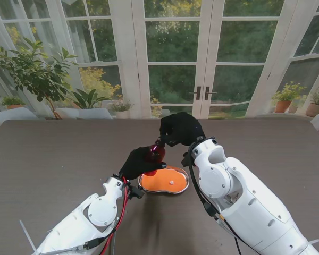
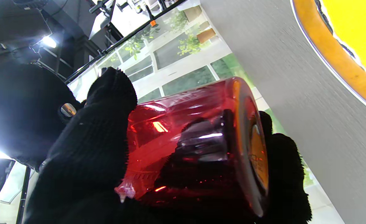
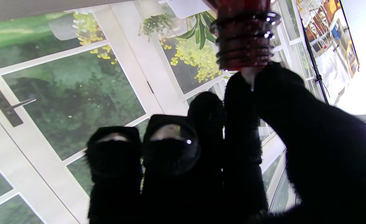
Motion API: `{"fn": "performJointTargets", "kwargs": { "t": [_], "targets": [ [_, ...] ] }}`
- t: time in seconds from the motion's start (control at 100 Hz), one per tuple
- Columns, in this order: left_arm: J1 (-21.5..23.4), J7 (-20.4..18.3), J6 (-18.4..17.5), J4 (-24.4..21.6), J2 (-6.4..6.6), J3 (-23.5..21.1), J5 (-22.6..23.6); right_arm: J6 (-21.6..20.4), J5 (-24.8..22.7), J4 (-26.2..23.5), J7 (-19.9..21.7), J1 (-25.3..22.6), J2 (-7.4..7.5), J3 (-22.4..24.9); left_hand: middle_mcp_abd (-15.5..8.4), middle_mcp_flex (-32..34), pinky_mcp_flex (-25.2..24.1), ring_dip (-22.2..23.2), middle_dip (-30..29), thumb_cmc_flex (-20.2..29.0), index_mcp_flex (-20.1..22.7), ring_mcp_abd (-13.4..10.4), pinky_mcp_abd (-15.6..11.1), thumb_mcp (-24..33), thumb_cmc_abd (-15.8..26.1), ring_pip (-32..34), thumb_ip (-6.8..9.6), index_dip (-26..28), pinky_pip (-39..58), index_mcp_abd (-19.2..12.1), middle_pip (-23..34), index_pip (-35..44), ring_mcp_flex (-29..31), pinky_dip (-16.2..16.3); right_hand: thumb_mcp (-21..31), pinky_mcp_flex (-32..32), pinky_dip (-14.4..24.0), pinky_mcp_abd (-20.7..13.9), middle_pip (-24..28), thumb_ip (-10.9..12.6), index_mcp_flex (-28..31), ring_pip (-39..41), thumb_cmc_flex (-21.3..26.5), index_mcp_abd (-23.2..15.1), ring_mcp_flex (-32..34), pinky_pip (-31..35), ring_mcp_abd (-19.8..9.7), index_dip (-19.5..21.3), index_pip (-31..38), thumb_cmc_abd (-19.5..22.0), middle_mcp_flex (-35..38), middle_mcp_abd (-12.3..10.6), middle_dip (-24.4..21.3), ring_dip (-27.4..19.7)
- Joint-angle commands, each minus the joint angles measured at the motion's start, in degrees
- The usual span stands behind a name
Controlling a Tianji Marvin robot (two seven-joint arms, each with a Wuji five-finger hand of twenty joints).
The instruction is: Collect the cotton balls from the tray into a sample bottle
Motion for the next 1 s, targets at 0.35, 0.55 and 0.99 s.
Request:
{"fn": "performJointTargets", "kwargs": {
  "t": [0.35,0.55,0.99],
  "targets": [
    [0.0,-0.2,-0.3,-0.2,-0.79,0.1,-0.1,-0.9,1.3,-0.6,2.4,-0.7,0.15,0.4,-3.5,3.4,-2.6,-0.2,0.2,8.7,10.0,2.6,-1.6,9.0,16.4,0.4,1.34,0.5,-1.4,-9.2,-0.1,3.9,0.9,-0.2,-0.4,-0.4,0.9,1.1,-1.0,2.1,-0.6,1.1,-1.4,1.7,2.0,3.1,0.3,1.5,0.2,4.9,0.9,0.6,0.3,0.8],
    [0.3,-0.2,-0.2,-0.4,-0.70,-0.1,0.0,-0.9,1.9,-0.7,2.7,-0.8,0.15,0.8,-3.4,3.4,-2.6,-0.2,0.2,8.6,10.1,2.7,-1.7,8.9,16.5,0.4,1.33,0.5,-1.4,-9.2,-0.1,3.8,0.8,-0.2,-0.6,-0.9,1.1,1.0,-1.1,2.2,-0.9,0.9,-2.8,2.2,2.0,3.2,0.4,1.6,0.0,7.1,0.6,0.9,0.1,0.8],
    [0.5,-0.4,-0.1,-0.7,-0.59,-0.2,-0.1,-0.7,2.8,-0.7,3.4,-0.4,0.17,0.9,-3.3,3.4,-2.7,-0.2,0.3,8.5,10.1,2.7,-1.6,8.9,16.5,0.4,1.30,0.6,-1.4,-9.3,-0.1,3.6,0.8,-0.2,-0.8,-1.2,1.4,0.9,-1.1,2.6,-1.2,0.9,-3.2,2.7,2.0,3.4,0.8,1.7,-0.2,8.8,0.3,1.3,0.0,0.8]
  ]
}}
